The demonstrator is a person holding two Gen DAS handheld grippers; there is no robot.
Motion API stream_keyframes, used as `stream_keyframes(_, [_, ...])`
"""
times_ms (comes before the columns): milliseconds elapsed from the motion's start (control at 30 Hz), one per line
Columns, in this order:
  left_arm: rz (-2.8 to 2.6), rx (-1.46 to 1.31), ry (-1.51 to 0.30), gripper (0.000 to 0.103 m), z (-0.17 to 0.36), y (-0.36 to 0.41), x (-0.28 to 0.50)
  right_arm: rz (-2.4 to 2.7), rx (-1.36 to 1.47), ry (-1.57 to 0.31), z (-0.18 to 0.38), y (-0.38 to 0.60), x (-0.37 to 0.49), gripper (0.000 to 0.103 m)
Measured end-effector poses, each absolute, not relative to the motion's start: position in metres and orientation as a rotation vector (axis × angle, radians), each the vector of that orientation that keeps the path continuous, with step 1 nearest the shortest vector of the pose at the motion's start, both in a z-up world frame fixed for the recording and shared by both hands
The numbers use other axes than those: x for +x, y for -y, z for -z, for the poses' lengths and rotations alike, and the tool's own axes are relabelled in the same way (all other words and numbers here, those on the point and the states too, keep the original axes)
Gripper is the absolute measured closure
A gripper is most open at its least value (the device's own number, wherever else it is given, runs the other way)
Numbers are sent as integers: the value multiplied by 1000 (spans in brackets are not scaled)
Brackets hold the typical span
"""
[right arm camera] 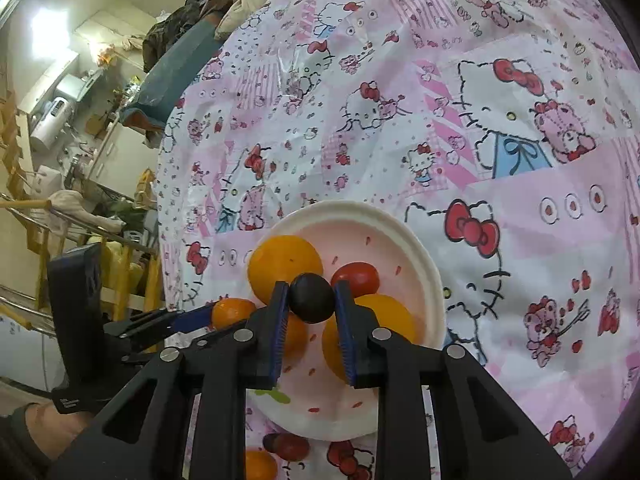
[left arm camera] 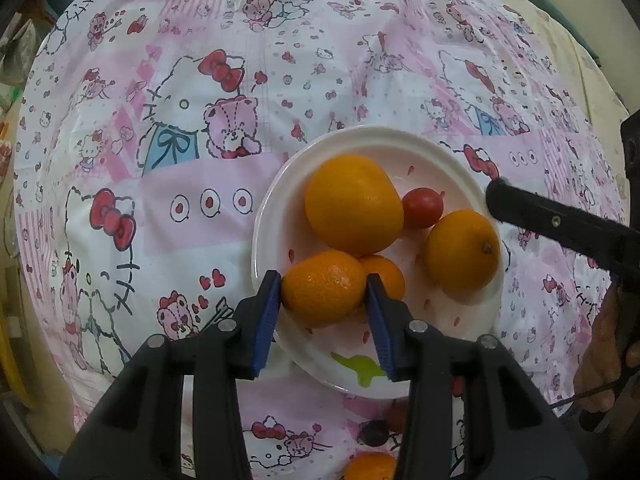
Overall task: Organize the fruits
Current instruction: 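Carry the mandarin over the white plate with the left gripper while the right carries the grape, then open both grippers onto the plate and lift away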
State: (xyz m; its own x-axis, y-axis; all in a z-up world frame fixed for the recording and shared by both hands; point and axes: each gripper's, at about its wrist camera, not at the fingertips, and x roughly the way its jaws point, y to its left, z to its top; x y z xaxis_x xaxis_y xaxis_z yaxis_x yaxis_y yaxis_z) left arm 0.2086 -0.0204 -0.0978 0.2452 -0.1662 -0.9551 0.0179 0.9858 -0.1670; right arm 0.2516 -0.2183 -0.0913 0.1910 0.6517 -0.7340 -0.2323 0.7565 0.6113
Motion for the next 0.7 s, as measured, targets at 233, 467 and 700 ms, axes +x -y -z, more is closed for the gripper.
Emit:
stream_keyframes(233, [122, -135, -1304, 25, 94, 23, 207, -626, 453, -1227, 90, 225, 253, 49])
stream_keyframes(467, [117, -117, -1255, 24, 81, 21, 205, -590, 443, -1203, 84, 233, 254, 49])
stream_keyframes(700, [119, -90, -1222, 24, 72, 22, 200, -557, 410, -1164, 74, 239, 253, 43])
